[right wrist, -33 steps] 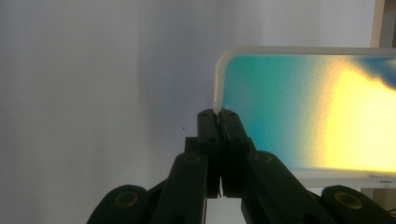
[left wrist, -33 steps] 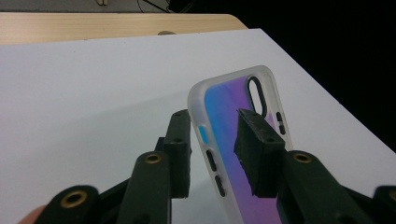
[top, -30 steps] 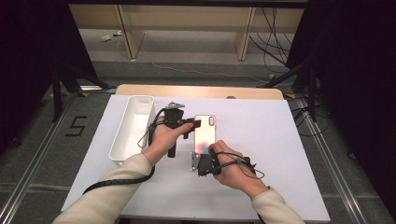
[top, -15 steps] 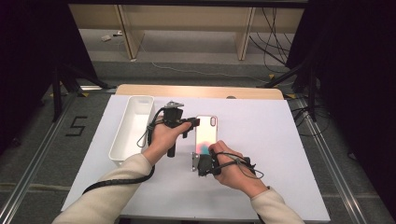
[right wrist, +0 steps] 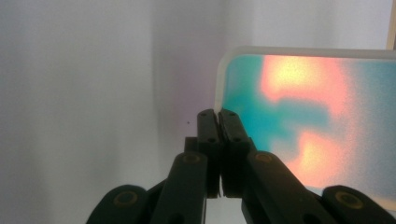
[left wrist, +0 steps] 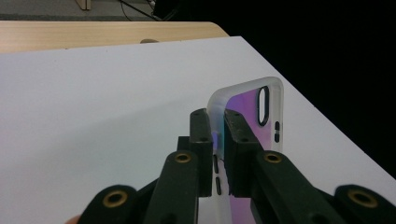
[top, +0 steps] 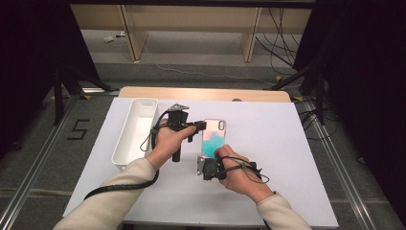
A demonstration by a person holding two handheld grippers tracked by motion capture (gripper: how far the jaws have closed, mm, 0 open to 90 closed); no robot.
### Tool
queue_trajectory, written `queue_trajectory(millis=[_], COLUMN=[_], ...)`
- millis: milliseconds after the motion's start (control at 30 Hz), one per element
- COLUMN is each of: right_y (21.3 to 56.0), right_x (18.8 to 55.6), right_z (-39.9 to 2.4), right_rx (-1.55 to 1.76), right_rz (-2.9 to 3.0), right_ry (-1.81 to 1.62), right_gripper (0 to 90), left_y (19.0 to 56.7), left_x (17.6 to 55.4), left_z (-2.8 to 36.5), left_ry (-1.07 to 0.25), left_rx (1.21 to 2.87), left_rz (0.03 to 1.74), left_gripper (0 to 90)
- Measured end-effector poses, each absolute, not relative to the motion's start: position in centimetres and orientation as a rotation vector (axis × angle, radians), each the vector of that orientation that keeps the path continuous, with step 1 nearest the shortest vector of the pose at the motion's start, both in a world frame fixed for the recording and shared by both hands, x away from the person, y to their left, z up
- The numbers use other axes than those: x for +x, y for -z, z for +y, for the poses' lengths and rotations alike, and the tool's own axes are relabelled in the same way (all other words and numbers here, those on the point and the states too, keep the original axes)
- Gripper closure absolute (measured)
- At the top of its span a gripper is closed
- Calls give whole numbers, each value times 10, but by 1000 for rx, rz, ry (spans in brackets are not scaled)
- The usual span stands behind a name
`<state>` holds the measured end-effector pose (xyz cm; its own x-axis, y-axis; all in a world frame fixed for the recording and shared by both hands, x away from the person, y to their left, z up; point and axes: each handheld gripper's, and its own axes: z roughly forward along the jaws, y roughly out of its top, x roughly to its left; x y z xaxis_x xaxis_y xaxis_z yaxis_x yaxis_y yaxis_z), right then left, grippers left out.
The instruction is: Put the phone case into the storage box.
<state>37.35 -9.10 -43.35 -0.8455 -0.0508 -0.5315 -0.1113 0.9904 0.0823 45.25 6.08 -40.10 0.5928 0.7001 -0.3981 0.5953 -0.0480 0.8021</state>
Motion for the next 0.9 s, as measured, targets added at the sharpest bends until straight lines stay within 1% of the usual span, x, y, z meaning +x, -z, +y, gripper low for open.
queue_trajectory(millis=[200,233,367,433,500,533,600,633,767,900], right_y=[433,435,435,434,433,433,431,432,428,424], right_x=[376,374,375,377,374,373,377,373,371,370], right_z=[-91,-92,-93,-93,-93,-92,-94,-93,-94,-98], right_rx=[-140,-72,-44,-77,-6,25,-27,77,124,177], right_rz=[2564,2585,2584,2575,2586,2598,2583,2608,2593,2570], right_ry=[-146,-145,-160,-158,-165,-204,-208,-252,-332,-411], right_gripper=[888,887,879,865,837,818,762,721,593,491], left_y=[399,399,399,400,400,401,401,401,399,399], left_x=[452,452,451,451,451,451,451,451,451,450], left_z=[61,61,62,62,63,63,64,64,67,70], left_ry=[-116,-113,-117,-145,-152,-150,-162,-162,-180,-205], left_rx=[1720,1719,1719,1728,1730,1729,1731,1729,1732,1739], left_rz=[1064,1063,1049,1043,1042,1041,1036,1035,1019,1008], left_gripper=[838,840,842,842,842,842,842,842,842,842])
